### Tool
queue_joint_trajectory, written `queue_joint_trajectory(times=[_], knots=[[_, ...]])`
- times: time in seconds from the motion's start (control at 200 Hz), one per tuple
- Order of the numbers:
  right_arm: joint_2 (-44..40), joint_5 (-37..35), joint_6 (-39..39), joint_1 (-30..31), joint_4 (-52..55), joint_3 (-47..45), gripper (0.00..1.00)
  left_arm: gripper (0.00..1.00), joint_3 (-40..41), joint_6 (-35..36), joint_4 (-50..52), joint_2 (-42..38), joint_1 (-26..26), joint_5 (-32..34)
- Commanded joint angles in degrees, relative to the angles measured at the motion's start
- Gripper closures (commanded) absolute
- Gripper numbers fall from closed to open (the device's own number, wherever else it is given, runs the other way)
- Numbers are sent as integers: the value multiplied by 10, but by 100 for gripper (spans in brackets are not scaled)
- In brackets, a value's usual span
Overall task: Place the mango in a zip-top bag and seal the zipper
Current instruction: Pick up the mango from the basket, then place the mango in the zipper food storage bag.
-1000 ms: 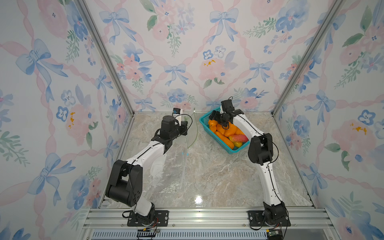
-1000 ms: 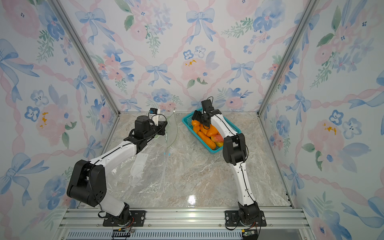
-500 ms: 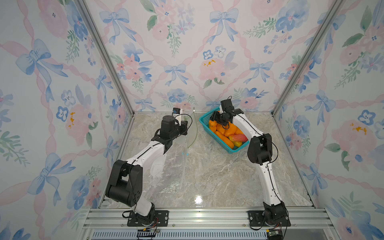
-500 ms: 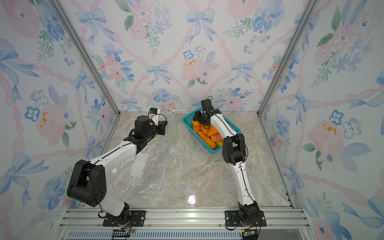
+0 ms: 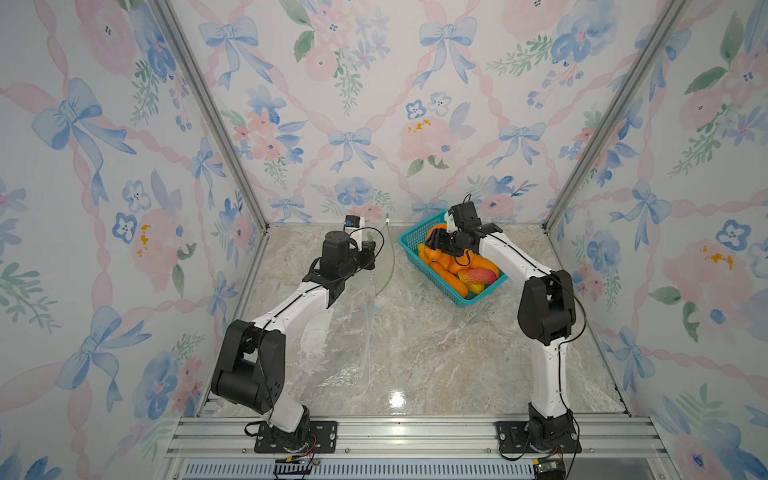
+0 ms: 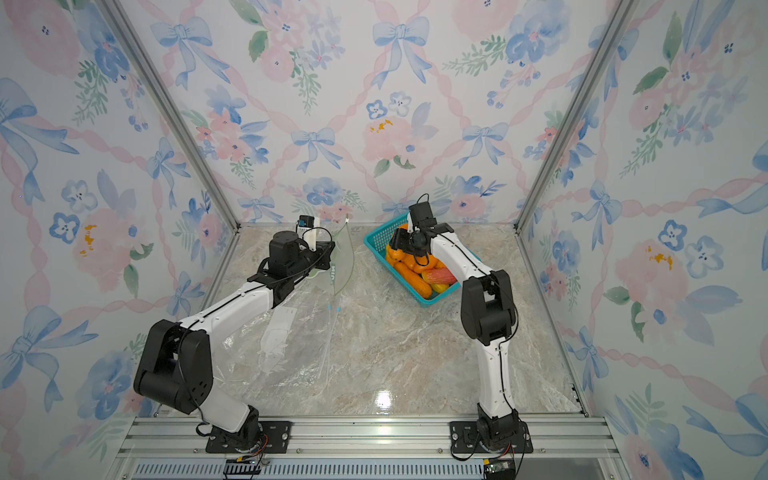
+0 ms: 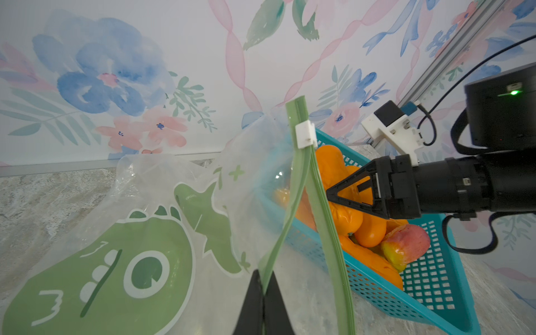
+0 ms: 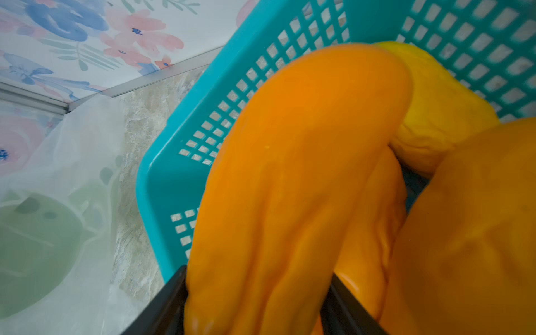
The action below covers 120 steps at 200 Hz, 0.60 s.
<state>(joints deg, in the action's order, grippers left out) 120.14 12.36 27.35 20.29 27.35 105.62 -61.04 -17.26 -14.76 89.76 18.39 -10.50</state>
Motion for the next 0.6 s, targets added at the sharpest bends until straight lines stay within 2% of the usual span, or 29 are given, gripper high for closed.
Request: queue_joint_trajectory(times=[0.0,0.135,0.255,0.36,0.595], knots=[[-94,50,-26,22,-79,-65,77,100,-20,-11,-10,3,1,-10],[-174,100,-33,58,-138,-149,78,100,-25,-10,-10,8,1,-9],[-211,149,-28,100,-178,-192,79,100,-28,-6,-10,9,1,-8],[-222,181,-32,133,-191,-208,79,100,-31,-1,-10,8,0,-7],[-212,196,-61,174,-155,-198,79,100,-33,5,-10,6,-1,-13]])
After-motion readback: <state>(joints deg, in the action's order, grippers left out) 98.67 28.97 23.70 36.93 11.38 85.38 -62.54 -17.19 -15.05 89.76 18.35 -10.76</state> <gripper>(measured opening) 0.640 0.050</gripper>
